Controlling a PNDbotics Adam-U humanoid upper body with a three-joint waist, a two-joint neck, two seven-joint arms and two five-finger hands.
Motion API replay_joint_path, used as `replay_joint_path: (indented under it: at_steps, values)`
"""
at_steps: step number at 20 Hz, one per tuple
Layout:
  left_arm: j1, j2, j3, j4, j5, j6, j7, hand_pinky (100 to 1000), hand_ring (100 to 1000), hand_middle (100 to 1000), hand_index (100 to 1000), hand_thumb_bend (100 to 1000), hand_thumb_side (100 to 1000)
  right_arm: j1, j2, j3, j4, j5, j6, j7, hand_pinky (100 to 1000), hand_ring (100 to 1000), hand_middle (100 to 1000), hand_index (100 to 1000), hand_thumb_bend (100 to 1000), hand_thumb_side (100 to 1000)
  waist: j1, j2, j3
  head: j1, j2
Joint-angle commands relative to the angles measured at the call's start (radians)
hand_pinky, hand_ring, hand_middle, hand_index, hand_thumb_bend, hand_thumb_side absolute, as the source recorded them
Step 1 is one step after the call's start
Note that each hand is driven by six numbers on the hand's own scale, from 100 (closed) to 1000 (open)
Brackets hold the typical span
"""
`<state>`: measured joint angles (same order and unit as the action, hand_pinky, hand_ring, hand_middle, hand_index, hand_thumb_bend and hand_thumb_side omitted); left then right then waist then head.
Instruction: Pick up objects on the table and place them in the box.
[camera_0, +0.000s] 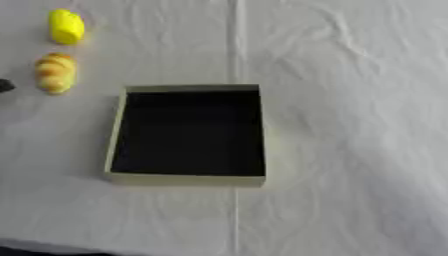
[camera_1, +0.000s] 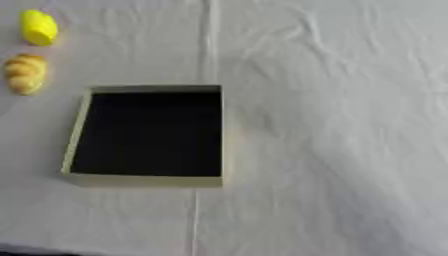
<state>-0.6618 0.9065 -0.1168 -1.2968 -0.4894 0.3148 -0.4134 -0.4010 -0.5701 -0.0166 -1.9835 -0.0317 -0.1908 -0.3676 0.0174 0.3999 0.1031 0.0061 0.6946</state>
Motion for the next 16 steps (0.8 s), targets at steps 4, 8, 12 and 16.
replay_joint_path:
  at_steps: [4,8,12,16]
  values:
    - [-0.058,-0.039,-0.021,0.051,-0.03,0.007,0.026,843,803,761,862,553,307,-0.011,-0.009,0.0,-0.017,-0.01,0.0,0.008,836,790,735,842,100,694,0.005,-0.017,-0.004,0.012,0.006]
    - [-0.081,-0.076,-0.032,0.092,-0.054,0.024,0.058,833,794,751,852,519,293,-0.011,-0.006,0.002,-0.017,-0.013,0.001,0.011,836,791,735,842,100,698,0.005,-0.015,-0.01,0.02,0.004]
    - [-0.099,-0.101,-0.039,0.135,-0.106,0.037,0.078,824,789,745,846,486,268,-0.011,-0.003,0.003,-0.017,-0.016,0.001,0.013,836,791,735,842,100,702,0.005,-0.013,-0.013,0.026,0.004]
    - [-0.106,-0.121,-0.035,0.155,-0.102,0.038,0.088,807,754,705,818,398,283,-0.01,0.0,0.003,-0.017,-0.018,0.001,0.013,837,792,735,843,100,703,0.002,-0.011,-0.014,0.027,0.006]
